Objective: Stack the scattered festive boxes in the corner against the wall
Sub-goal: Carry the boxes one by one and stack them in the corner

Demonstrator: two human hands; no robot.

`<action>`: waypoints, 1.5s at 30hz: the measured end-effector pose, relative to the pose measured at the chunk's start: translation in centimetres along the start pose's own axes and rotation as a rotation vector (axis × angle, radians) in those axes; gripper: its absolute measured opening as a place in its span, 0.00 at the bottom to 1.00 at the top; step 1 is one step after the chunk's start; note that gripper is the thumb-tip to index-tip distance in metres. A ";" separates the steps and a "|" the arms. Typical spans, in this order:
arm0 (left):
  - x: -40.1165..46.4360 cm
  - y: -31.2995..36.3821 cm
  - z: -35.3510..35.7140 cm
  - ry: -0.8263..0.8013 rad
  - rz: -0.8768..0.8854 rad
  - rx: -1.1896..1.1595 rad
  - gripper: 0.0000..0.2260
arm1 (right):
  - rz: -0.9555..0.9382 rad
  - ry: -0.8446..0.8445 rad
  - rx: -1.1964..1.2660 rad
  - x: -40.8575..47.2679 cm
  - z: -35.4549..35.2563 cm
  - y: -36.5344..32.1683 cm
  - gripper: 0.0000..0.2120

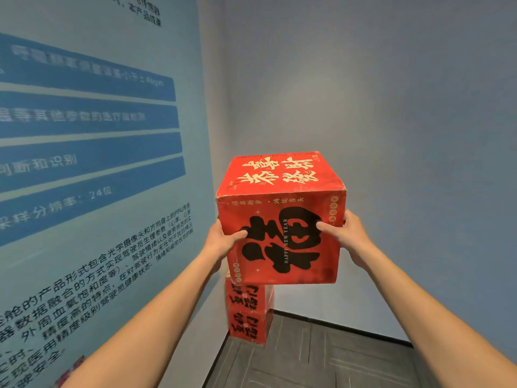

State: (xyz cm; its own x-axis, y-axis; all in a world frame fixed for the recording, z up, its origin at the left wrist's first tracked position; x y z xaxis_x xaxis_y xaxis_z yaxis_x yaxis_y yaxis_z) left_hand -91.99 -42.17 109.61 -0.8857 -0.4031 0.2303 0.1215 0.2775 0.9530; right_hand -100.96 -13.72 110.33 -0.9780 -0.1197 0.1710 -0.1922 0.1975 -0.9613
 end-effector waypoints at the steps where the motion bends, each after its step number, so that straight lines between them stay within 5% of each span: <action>1: 1.5 -0.3 0.7 0.003 -0.011 -0.005 0.22 | -0.003 -0.010 0.001 2.0 0.1 0.6 0.23; 16: 27.4 -14.0 5.8 0.048 -0.085 -0.023 0.28 | 0.045 -0.067 0.048 28.0 9.0 11.8 0.20; 25: 41.5 -24.0 6.2 0.064 -0.122 0.057 0.17 | 0.113 -0.096 0.013 41.0 17.0 18.3 0.19; 45: 52.9 -45.1 13.9 0.207 -0.519 0.213 0.21 | 0.365 -0.293 0.007 57.6 24.6 40.0 0.18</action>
State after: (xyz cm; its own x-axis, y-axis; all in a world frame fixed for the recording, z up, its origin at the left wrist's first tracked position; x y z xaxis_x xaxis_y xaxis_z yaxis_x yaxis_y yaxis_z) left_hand -150.56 -63.91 76.07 -0.6969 -0.6885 -0.2008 -0.4152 0.1591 0.8957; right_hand -162.98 -36.63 76.41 -0.9170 -0.3135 -0.2464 0.1621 0.2714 -0.9487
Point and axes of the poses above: each hand's wrist, its own x-axis towards the middle knuckle, its own z-axis out of the palm, y = z × x, the point moved 3 cm from there along x, towards the middle knuckle, and after that the axes turned 4 degrees about z, right-handed, at the moved point
